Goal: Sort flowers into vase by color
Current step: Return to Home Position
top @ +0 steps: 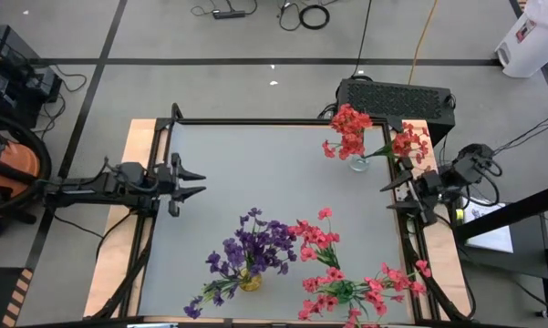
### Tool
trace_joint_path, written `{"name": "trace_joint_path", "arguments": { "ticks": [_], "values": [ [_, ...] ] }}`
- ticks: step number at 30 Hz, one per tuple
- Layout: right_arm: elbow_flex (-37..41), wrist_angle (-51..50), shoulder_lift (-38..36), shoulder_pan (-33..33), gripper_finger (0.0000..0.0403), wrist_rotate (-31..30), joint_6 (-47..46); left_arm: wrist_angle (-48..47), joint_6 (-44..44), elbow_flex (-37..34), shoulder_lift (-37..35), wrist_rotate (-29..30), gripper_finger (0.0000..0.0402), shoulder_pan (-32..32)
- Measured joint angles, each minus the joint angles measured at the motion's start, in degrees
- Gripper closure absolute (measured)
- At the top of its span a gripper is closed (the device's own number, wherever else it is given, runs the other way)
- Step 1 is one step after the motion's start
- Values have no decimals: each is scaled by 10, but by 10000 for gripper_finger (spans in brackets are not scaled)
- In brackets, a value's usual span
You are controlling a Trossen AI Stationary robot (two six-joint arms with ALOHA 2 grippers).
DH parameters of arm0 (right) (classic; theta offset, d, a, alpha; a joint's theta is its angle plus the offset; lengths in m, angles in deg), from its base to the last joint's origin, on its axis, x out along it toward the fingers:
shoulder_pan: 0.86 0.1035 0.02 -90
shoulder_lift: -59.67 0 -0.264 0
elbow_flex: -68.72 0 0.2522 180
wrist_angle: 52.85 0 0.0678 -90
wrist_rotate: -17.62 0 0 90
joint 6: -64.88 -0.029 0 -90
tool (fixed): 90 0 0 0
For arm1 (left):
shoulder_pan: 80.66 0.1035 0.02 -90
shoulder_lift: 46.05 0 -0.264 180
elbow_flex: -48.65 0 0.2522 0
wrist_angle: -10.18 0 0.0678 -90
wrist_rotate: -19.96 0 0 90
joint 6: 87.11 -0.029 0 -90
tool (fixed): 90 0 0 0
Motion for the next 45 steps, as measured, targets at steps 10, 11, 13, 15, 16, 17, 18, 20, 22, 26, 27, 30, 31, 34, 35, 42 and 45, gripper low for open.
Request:
{"name": "trace_joint_path", "arguments": {
  "ticks": [10,11,13,15,16,17,18,20,22,26,27,30,31,34,35,42,45],
  "values": [
    [112,128,-13,0,193,-36,27,107,6,-80,0,0,249,0],
    [125,136,-12,0,193,-48,26,114,11,-88,0,0,249,0],
    [145,156,-12,0,193,-69,26,128,15,-100,0,0,249,0],
    [162,178,-12,0,193,-88,26,131,20,-109,0,0,249,0],
    [171,186,-12,0,193,-91,25,132,26,-113,0,1,249,0],
    [179,194,-12,0,193,-91,25,134,29,-116,0,3,249,0],
    [187,204,-12,0,193,-91,25,136,29,-119,0,5,249,0],
    [197,214,-12,0,193,-91,24,138,30,-126,0,10,249,0],
    [202,213,-12,0,193,-90,17,151,30,-137,0,11,249,0],
    [213,212,-12,0,193,-86,5,169,30,-149,0,13,249,0],
    [216,211,-12,0,193,-86,4,169,30,-149,0,13,249,0],
    [227,209,-12,0,193,-86,3,169,30,-149,0,13,249,0],
    [230,209,-12,0,193,-86,3,169,30,-149,0,13,249,0],
    [243,209,-12,0,193,-90,-5,160,44,-149,0,13,249,0],
    [246,208,-12,0,193,-90,-5,157,45,-149,0,13,249,0],
    [255,202,-12,0,193,-90,-5,143,60,-149,1,27,249,0],
    [255,195,-12,0,193,-90,-5,143,68,-149,1,27,249,0]
  ]
}}
